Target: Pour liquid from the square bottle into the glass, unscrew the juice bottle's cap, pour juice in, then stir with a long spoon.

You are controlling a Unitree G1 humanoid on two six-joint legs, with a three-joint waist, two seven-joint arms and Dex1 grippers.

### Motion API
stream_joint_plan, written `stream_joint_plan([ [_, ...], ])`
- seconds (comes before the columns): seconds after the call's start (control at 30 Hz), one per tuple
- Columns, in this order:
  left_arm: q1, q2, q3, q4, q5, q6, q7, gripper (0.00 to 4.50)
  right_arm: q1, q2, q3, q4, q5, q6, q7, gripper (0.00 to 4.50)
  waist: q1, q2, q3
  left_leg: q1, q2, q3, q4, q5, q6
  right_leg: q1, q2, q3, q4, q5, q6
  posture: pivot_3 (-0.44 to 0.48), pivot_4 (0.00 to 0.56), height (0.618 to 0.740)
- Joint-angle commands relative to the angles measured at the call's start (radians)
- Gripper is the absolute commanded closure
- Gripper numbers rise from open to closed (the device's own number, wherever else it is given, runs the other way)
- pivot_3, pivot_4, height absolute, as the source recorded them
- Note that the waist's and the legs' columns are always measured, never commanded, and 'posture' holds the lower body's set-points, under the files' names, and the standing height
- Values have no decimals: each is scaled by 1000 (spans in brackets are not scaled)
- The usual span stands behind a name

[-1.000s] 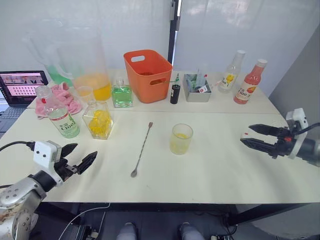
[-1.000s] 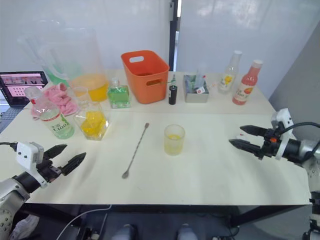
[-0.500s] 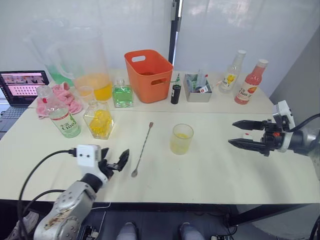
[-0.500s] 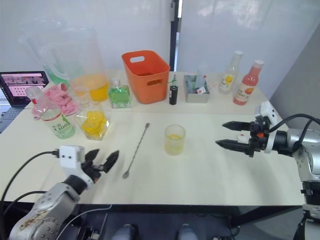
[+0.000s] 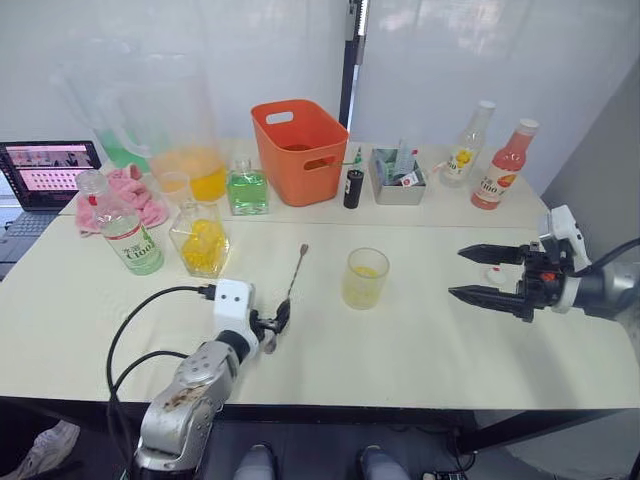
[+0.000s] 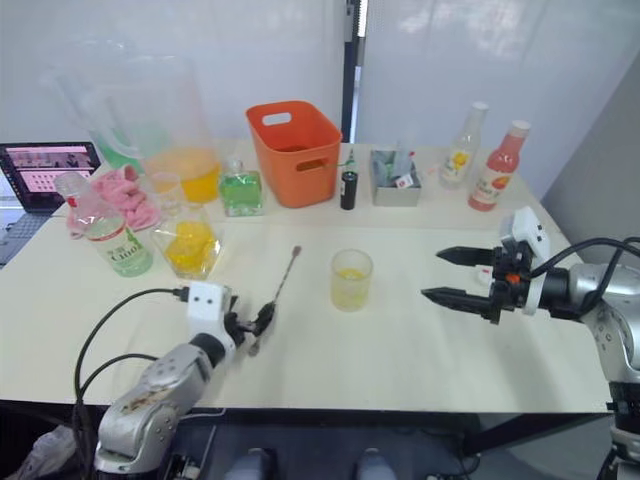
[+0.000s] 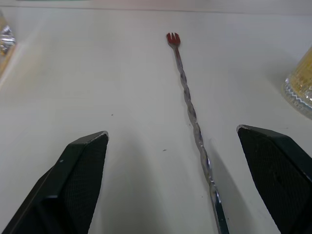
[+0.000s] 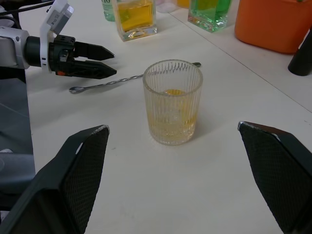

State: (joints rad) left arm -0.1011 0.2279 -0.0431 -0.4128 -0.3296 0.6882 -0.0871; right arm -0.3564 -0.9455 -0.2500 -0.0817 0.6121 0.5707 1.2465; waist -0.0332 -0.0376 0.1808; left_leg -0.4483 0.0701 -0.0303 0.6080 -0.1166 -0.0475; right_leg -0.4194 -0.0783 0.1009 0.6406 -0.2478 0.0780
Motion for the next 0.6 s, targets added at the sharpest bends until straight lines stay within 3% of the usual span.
stream_joint_plan([
  [0.03, -23, 2, -55, 19, 47, 17, -10, 25, 18, -11, -44, -48, 23, -6, -11, 0, 2, 0, 0, 0, 0, 0, 0, 0, 0, 0, 0, 0, 0, 0, 0, 0, 150, 725],
  [0.07, -26, 3, -65, 24, 58, 33, -8, 25, 22, -11, -47, -53, 25, -6, -15, 0, 3, 1, 0, 0, 0, 0, 0, 0, 0, 0, 0, 0, 0, 0, 0, 0, 150, 725],
  [0.17, -27, 7, -84, 19, 84, 78, -3, 849, 25, -2, -49, -66, 26, -12, -33, 0, 4, 2, -1, 1, 0, 0, 0, 0, 0, 0, 0, 0, 0, 0, 0, 0, 150, 725],
  [0.37, -25, 4, -68, 14, 106, 118, -10, 2890, 55, -8, -27, -84, -14, -32, -48, 0, 15, 2, -1, 1, 0, 0, 0, 0, 0, 1, 0, 0, -1, 0, 0, 0, 150, 725],
  [0.5, -10, 64, -59, 25, 129, 115, -47, 4213, 54, -13, -13, -90, -21, -40, -46, 0, 11, 3, -2, 1, 0, 0, 0, -1, -2, 1, 0, 0, -1, 0, 0, 0, 150, 725],
  [0.53, -5, 74, -49, 29, 128, 109, -56, 4470, 49, -12, -11, -92, -20, -40, -48, 0, 10, 3, -2, 2, 0, 0, 0, -1, -2, 1, 0, 0, -1, 0, 0, 0, 150, 725],
  [0.6, 17, 124, -14, 33, 123, 69, -102, 4470, 43, -7, -2, -97, -22, -44, -51, 0, 2, 4, -2, 3, 0, 0, -1, -1, -2, 1, 0, 0, -1, 0, 0, 0, 150, 725],
])
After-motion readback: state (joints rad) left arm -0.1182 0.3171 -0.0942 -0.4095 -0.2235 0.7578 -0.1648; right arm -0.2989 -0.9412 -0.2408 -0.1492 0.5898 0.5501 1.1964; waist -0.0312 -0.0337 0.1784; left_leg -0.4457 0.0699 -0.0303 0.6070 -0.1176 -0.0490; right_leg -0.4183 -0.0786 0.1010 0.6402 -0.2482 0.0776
